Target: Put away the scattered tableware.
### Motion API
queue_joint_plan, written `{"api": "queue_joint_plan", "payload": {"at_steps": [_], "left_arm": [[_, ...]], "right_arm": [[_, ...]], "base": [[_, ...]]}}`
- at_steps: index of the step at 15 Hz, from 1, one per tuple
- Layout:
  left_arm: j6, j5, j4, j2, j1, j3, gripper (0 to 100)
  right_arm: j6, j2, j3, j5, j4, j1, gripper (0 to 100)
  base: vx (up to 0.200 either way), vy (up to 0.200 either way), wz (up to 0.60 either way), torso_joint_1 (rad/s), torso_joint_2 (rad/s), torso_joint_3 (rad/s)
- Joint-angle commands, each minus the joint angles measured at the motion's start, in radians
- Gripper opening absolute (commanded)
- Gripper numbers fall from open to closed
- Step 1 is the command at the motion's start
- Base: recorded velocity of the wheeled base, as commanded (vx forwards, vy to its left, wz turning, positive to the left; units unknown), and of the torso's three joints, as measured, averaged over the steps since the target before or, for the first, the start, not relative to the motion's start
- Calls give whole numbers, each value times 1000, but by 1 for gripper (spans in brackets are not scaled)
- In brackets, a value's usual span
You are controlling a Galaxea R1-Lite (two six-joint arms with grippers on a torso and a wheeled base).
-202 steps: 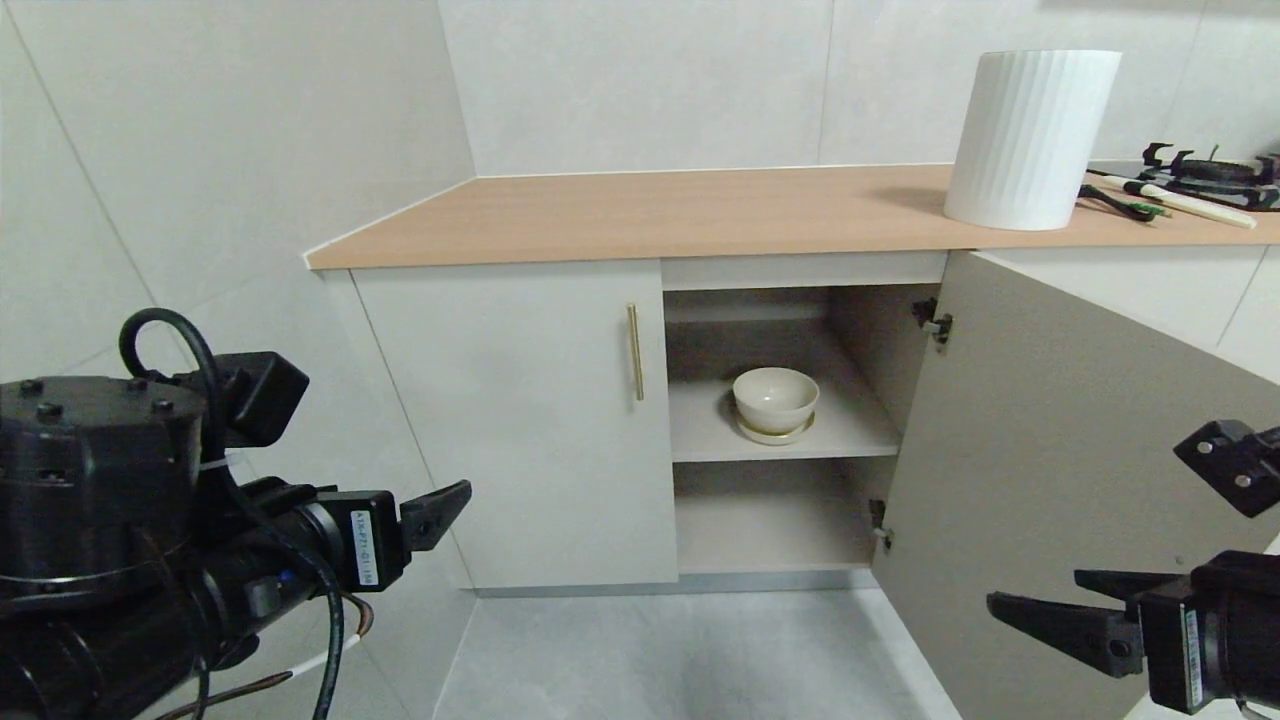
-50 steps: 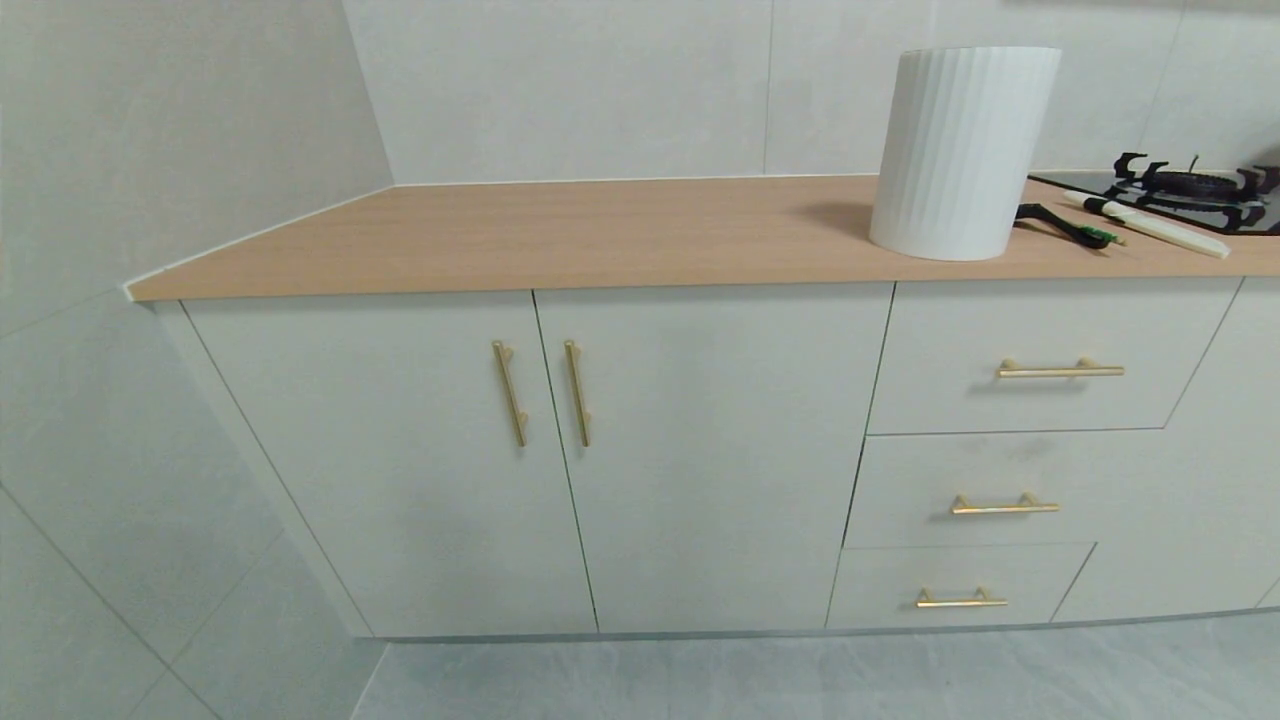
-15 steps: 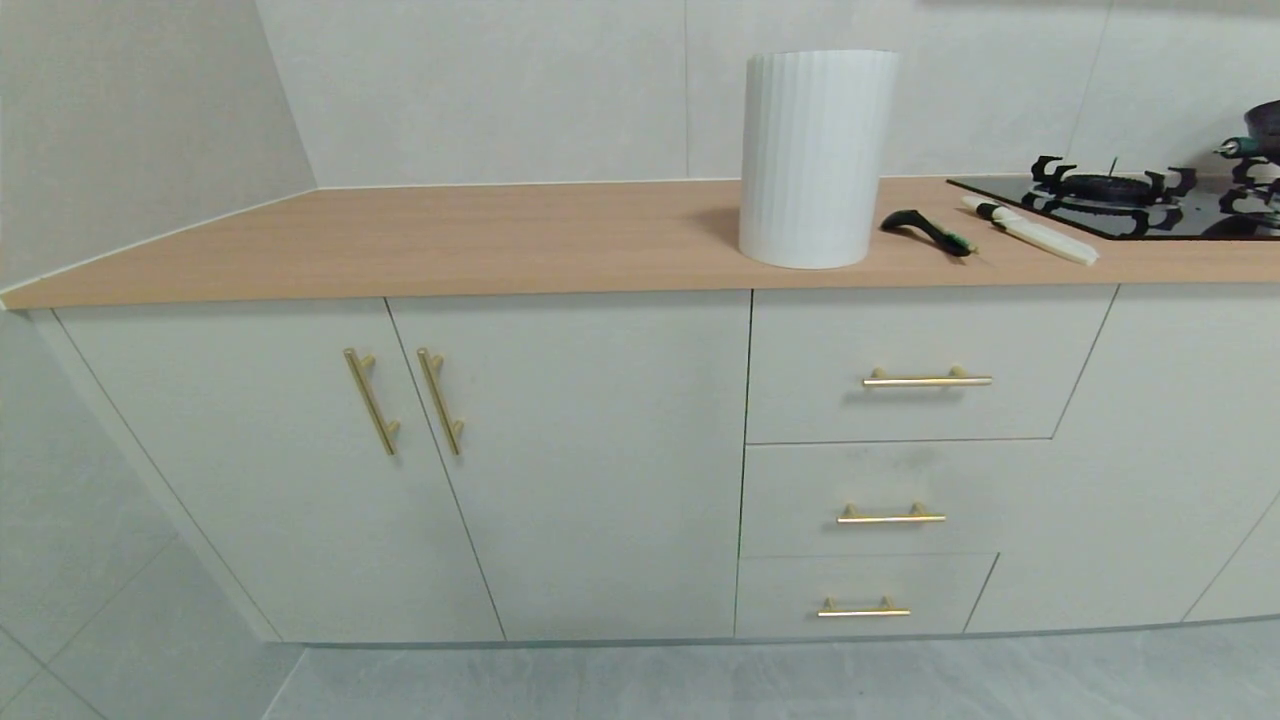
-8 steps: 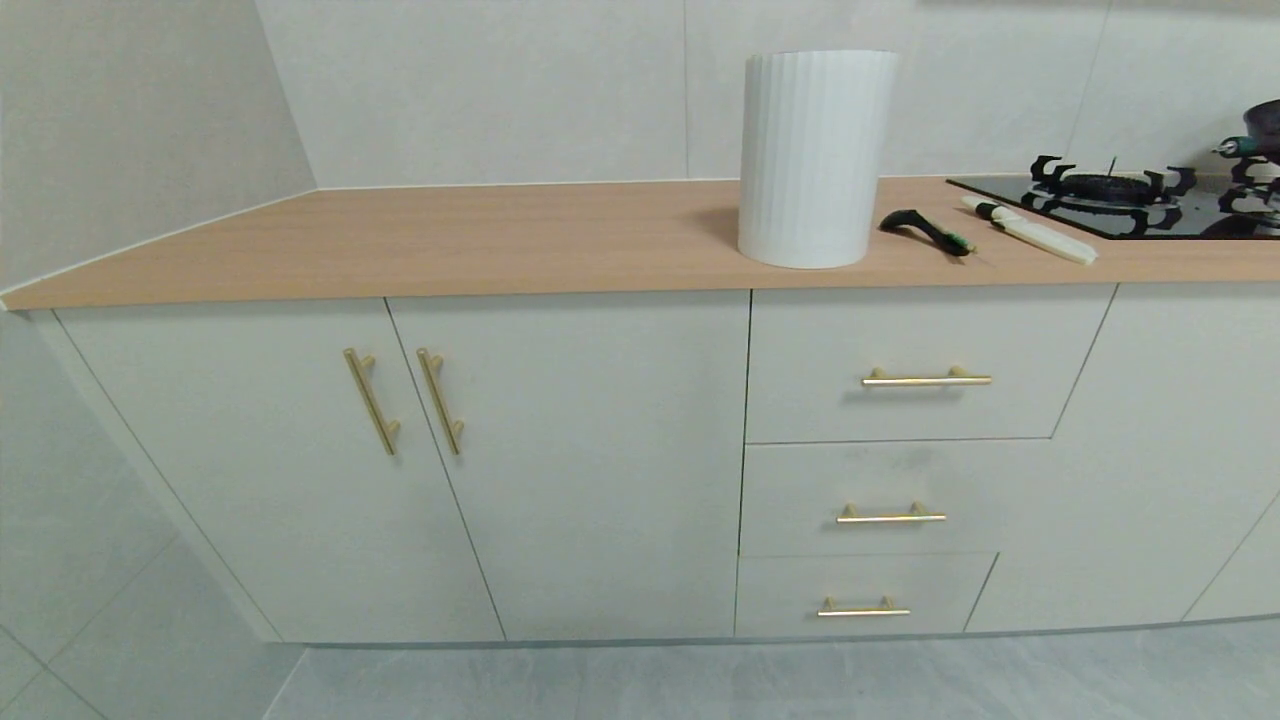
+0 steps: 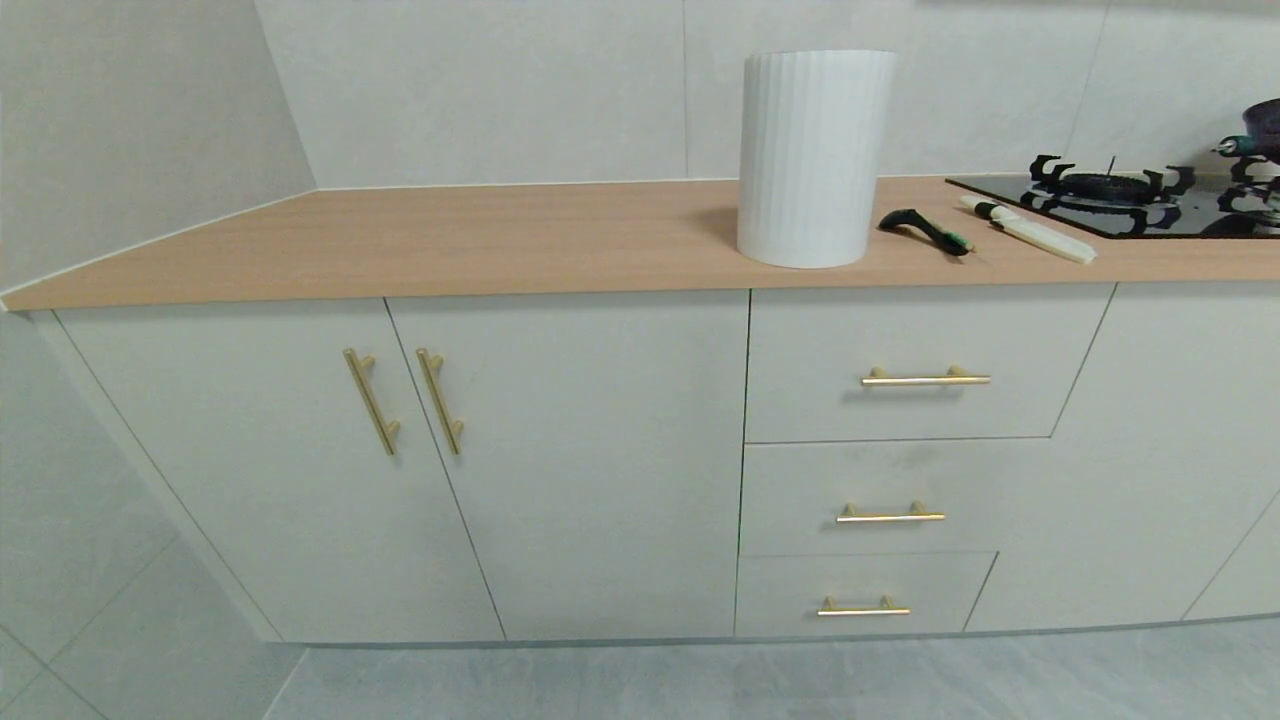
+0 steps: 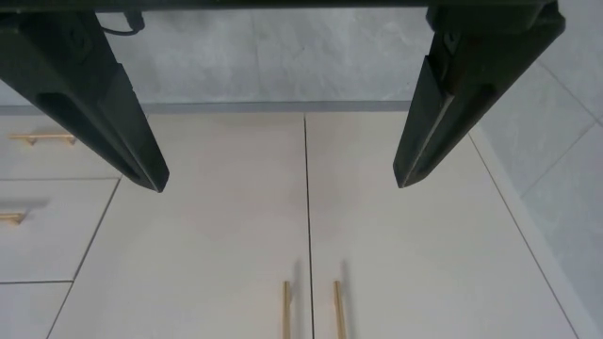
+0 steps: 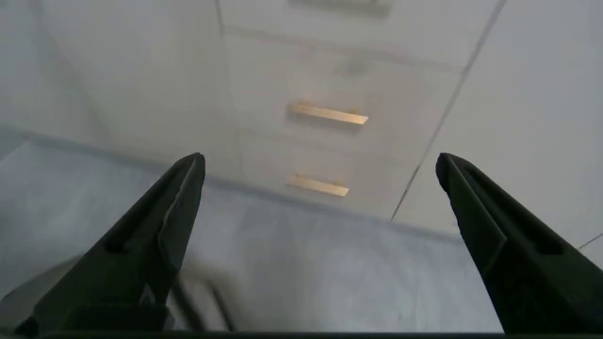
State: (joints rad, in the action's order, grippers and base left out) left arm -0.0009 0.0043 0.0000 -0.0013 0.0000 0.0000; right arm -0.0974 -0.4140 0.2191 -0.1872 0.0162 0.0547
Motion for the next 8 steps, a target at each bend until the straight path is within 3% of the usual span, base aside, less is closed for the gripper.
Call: {"api": "queue_joint_plan", "payload": {"at_steps": [1,8], "left_arm": [[-1,0,0,1,-2,0,100],[-1,0,0,1,0,0,100]], "right_arm": [[2,-500,192,-47,11,34,100],[13,-1071,467,-43,77,30,100]], "base": [[0,0,0,0,0,0],[0,0,0,0,0,0]]}}
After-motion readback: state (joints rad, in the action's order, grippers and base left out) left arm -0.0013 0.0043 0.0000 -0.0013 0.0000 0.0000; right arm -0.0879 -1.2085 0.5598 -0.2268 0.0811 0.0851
